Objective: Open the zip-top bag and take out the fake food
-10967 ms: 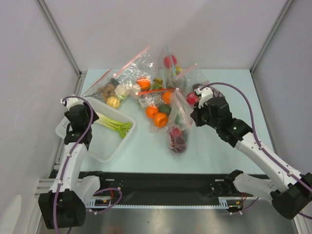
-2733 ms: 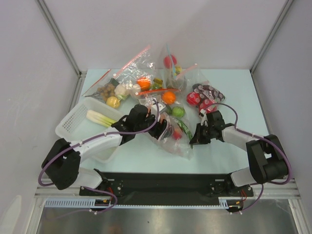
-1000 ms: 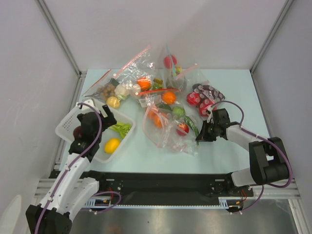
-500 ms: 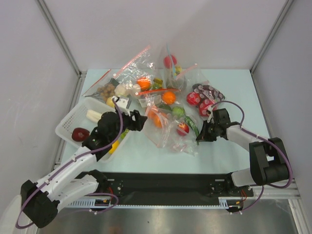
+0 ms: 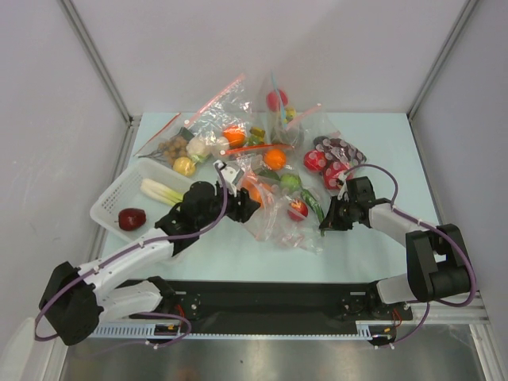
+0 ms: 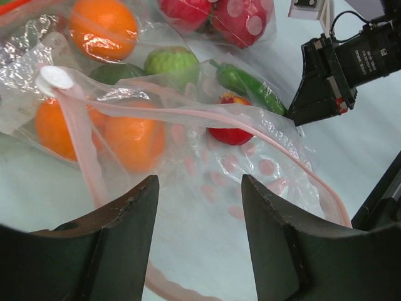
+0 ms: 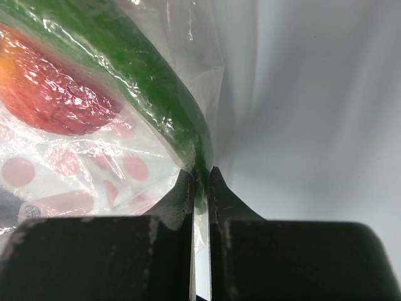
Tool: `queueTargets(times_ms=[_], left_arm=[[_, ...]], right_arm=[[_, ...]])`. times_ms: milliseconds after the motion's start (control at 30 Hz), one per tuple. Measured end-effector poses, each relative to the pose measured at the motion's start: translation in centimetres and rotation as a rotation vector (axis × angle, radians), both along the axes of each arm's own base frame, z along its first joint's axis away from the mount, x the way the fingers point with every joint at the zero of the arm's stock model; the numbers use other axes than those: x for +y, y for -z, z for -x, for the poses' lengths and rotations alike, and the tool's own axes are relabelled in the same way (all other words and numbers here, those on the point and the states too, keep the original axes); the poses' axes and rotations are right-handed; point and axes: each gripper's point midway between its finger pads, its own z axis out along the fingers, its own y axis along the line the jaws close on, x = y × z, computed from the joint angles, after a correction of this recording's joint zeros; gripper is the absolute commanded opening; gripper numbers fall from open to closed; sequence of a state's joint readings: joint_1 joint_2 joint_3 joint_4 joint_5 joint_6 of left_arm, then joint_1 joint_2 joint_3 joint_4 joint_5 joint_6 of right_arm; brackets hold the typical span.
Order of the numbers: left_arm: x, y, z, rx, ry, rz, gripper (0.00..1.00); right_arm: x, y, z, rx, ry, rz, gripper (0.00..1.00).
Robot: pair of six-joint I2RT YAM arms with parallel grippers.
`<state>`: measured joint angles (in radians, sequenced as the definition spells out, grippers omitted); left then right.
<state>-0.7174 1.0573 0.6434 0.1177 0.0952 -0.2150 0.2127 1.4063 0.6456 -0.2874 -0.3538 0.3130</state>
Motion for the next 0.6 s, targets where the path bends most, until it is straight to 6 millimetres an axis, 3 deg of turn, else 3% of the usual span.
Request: queueTargets(times_ms=[300, 600], left_arm=[[-2.8, 2.2, -0.9, 0.037, 0.088, -0.034, 0.66], [-5.7, 8.3, -1.5, 0.136, 0.182, -0.091, 0.69]], right_arm=[[0.0, 0.0, 0.0, -0.001, -0.001, -0.003, 0.00], [0.3, 0.1, 0.0, 0.004, -0.010, -0.017, 0.00]])
